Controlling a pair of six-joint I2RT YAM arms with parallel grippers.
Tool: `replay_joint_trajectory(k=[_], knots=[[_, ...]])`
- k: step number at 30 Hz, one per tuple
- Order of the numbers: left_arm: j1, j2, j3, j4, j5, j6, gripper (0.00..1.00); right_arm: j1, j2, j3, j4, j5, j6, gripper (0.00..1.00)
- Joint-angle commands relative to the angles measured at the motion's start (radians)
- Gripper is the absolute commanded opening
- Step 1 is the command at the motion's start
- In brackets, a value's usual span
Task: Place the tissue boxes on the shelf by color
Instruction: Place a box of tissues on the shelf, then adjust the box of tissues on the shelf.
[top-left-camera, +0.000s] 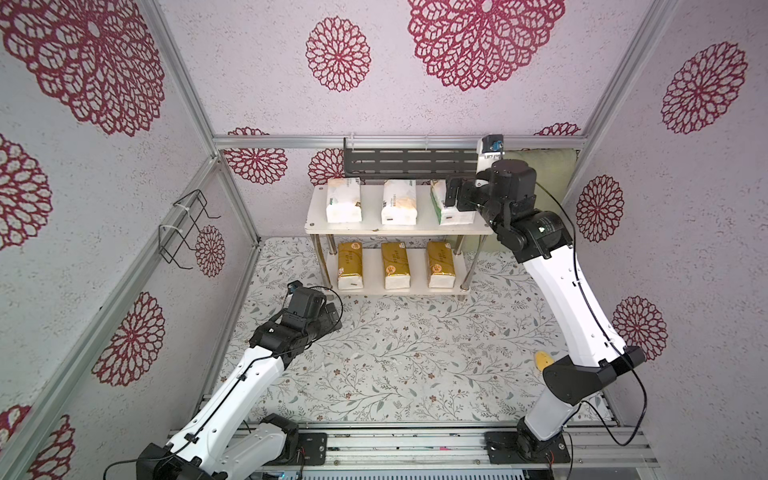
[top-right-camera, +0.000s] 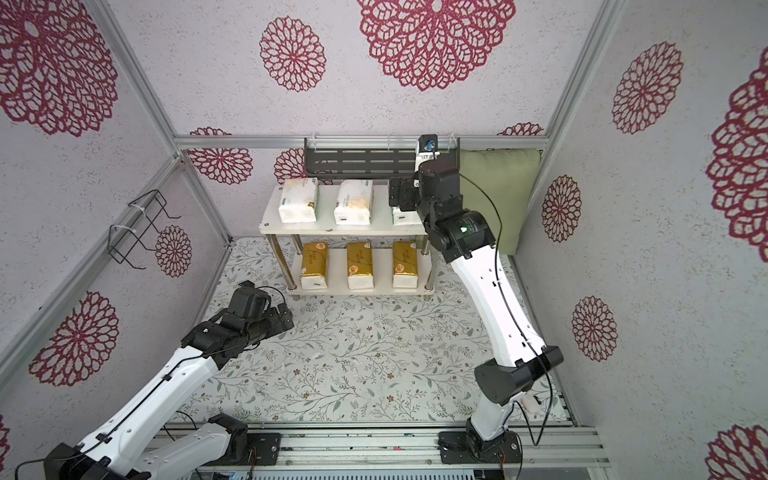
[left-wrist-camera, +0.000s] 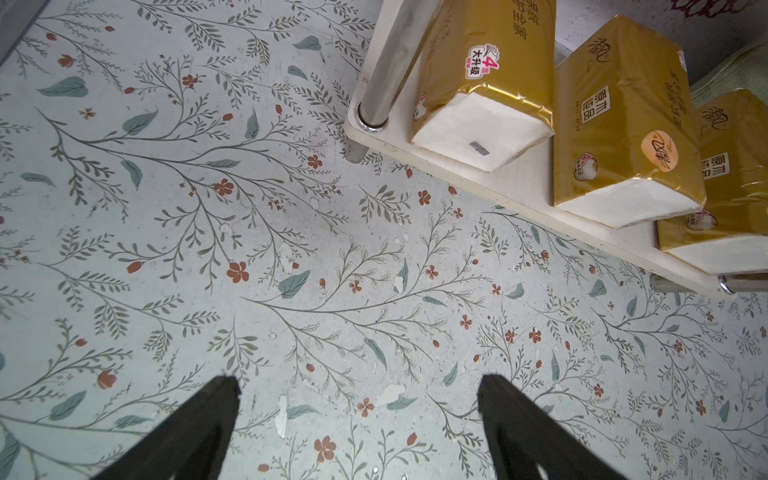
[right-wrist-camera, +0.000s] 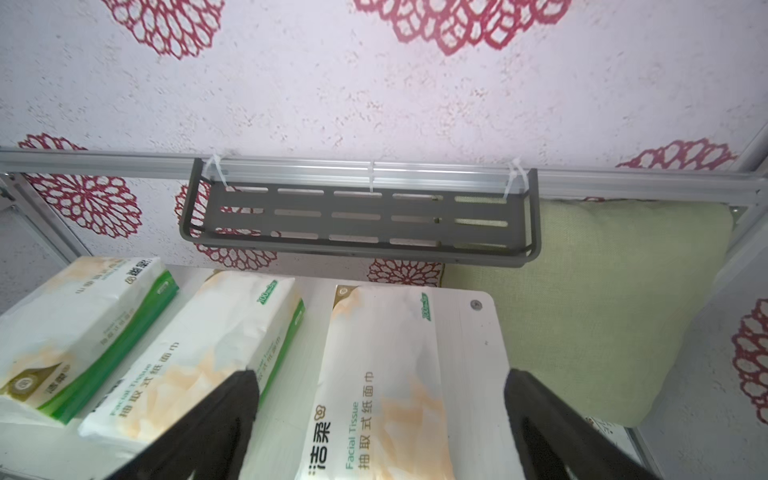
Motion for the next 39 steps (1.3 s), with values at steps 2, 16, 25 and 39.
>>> replay_joint_trajectory(k=[2, 16, 25, 39], knots=[[0.000, -0.005, -0.002, -0.001, -0.001, 0.004, 0.97, -0.048, -0.033, 0.020, -0.102, -0.092, -0.049, 0.99], [0.000, 0.009, 0.009, 0.002, 0.005, 0.012, 0.97, -0.212, -0.089, -0.108, -0.145, -0.385, -0.185, 0.98], [-0.001, -0.002, 0.003, -0.003, -0.003, 0.008, 0.97, -0.240, -0.095, -0.169, -0.107, -0.464, -0.213, 0.96], [-0.002, 0.013, 0.014, -0.001, 0.002, 0.008, 0.97, -0.251, -0.151, -0.285, -0.042, -0.582, -0.256, 0.97]])
